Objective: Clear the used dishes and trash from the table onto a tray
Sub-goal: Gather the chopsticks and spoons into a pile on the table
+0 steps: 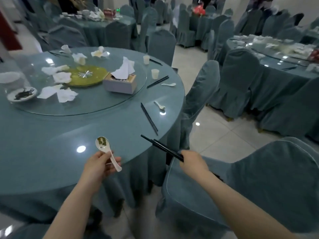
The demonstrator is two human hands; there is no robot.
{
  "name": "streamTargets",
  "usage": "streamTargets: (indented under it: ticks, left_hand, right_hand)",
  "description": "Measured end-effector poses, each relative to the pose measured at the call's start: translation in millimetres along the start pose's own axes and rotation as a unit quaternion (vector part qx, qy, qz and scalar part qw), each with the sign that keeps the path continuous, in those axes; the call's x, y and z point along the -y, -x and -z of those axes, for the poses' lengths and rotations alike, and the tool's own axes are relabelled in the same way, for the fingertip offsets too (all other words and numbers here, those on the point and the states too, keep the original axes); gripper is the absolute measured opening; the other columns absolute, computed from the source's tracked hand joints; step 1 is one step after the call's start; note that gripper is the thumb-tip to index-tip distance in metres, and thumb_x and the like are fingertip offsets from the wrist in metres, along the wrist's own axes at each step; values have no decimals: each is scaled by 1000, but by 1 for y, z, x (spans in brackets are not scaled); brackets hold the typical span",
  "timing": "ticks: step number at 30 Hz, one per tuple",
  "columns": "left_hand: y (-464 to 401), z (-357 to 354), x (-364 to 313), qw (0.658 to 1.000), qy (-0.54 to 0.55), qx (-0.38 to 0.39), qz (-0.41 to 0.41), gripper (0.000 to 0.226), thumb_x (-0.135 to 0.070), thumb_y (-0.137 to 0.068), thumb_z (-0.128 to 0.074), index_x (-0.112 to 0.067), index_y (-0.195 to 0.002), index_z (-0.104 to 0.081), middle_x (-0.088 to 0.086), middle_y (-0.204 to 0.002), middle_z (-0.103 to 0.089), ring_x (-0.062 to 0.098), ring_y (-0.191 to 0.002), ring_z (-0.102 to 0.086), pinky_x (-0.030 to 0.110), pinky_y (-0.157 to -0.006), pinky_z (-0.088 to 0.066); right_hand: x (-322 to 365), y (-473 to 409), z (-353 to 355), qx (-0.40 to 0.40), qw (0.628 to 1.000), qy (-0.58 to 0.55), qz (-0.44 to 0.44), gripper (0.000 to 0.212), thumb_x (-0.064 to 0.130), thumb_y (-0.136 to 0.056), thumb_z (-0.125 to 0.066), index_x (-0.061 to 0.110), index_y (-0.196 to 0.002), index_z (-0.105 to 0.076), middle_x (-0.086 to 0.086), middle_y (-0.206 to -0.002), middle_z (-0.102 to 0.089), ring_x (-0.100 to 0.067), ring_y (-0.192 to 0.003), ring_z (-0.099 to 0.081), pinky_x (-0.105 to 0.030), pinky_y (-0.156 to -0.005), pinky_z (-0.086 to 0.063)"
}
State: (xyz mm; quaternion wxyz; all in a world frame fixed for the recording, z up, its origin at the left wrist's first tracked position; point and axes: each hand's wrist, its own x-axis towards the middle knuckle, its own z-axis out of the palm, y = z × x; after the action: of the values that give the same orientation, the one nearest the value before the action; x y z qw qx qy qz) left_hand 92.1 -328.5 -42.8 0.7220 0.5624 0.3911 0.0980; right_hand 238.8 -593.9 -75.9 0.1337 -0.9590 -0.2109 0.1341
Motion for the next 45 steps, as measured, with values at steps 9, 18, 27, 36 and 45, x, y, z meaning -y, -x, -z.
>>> streamTargets:
  ticks: [9, 18, 27, 36, 45]
  left_hand:
    - [-140, -1, -58, 1000, 5, -24, -2, 15, -16, -99, -45, -9, -98, -58, 8, -73, -74, 24, -72, -69, 25, -52, -53]
    - [-232, 3, -105, 999, -9, -30, 19, 15, -13, -98, -45, -8, -94, -58, 7, -68, -73, 24, -68, -66, 21, -47, -53]
    - [-278, 7, -111, 996, -2, -71, 63, 14, -12, -98, -45, -7, -97, -57, 12, -73, -72, 25, -67, -67, 23, -47, -54]
    - [-304, -9, -105, 993, -5, -64, 98, 14, -12, -99, -45, -7, -98, -58, 10, -71, -73, 24, -67, -67, 24, -49, -54]
    - [-311, -30, -99, 992, -27, -34, 115, 14, -14, -99, -44, -8, -95, -57, 9, -69, -73, 23, -67, -67, 28, -56, -55]
  right_hand:
    - [52, -178, 2, 79, 995, 19, -56, 15, 8, -87, -47, 11, -73, -52, -2, -72, -52, -23, -66, -55, -26, -55, -40]
    - [77, -297, -13, 73, 993, -4, -89, 17, 25, -88, -58, 9, -91, -63, -1, -67, -52, -23, -63, -51, -28, -56, -41]
    - [97, -368, -41, 99, 986, -50, -125, 34, 35, -84, -69, 14, -91, -44, -4, -90, -52, -25, -86, -57, -32, -64, -43]
    - [90, -380, -52, 132, 974, -69, -168, 26, 26, -85, -62, 15, -71, -43, -2, -75, -52, -21, -68, -53, -27, -51, -38]
    - [63, -365, -35, 101, 985, -54, -132, 21, 39, -89, -48, 18, -94, -47, 2, -81, -56, -16, -70, -55, -30, -53, -40]
